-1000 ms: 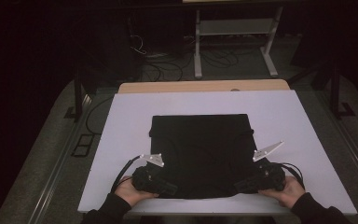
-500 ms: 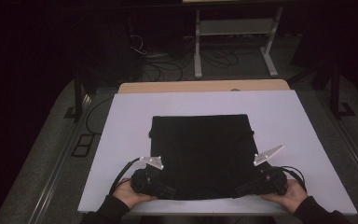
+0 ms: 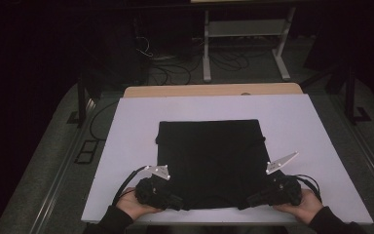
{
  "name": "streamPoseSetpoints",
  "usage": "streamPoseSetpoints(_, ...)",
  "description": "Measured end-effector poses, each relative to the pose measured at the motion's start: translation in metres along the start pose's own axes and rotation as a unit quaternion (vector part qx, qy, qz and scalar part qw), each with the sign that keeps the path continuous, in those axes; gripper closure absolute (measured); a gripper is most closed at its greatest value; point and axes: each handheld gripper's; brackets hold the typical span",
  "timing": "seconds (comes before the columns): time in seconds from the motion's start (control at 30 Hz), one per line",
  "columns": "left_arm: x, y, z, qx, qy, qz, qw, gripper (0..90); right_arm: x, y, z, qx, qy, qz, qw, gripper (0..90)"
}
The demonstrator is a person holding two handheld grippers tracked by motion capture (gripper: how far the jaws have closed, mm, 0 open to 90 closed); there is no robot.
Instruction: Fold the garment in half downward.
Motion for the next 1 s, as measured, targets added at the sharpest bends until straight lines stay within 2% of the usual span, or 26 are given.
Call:
streamPoseSetpoints(0.2, -0.001, -0.007, 0.000, -0.022, 0.005, -0.009, 0.9997, 57.9, 0.001, -0.005, 0.000, -0.016, -0.007, 0.005, 0.9998, 71.3)
streamPoseSetpoints(0.37, -0.001, -0.016, -0.001, -0.046, 0.011, -0.027, 0.9985, 47.1, 0.004, -0.008, -0.002, -0.033, -0.021, 0.022, 0.9990, 59.5)
streamPoseSetpoints(0.5, -0.003, -0.023, -0.001, -0.075, 0.019, -0.061, 0.9951, 36.4, 0.005, -0.013, -0.005, -0.053, -0.026, 0.032, 0.9977, 47.6)
streamPoseSetpoints(0.6, -0.003, -0.028, -0.001, -0.100, 0.015, -0.079, 0.9917, 30.3, 0.005, -0.016, -0.008, -0.067, -0.025, 0.046, 0.9964, 40.7)
streamPoseSetpoints(0.73, -0.002, -0.032, 0.001, -0.110, 0.014, -0.096, 0.9892, 22.7, 0.004, -0.020, -0.015, -0.084, -0.027, 0.056, 0.9945, 34.3)
streamPoseSetpoints(0.83, -0.001, -0.034, 0.002, -0.114, 0.017, -0.100, 0.9883, 18.0, 0.004, -0.022, -0.019, -0.093, -0.030, 0.064, 0.9932, 29.2)
streamPoseSetpoints(1.0, -0.001, -0.038, 0.005, -0.125, 0.019, -0.114, 0.9855, 11.2, 0.007, -0.025, -0.024, -0.111, -0.034, 0.085, 0.9896, 14.2)
Point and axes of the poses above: each handheld gripper's, and its own axes: y roughly forward along the jaws, z roughly out of its underside, x roughly to its left, and after that the axes turned 10 degrees about y, right-handed
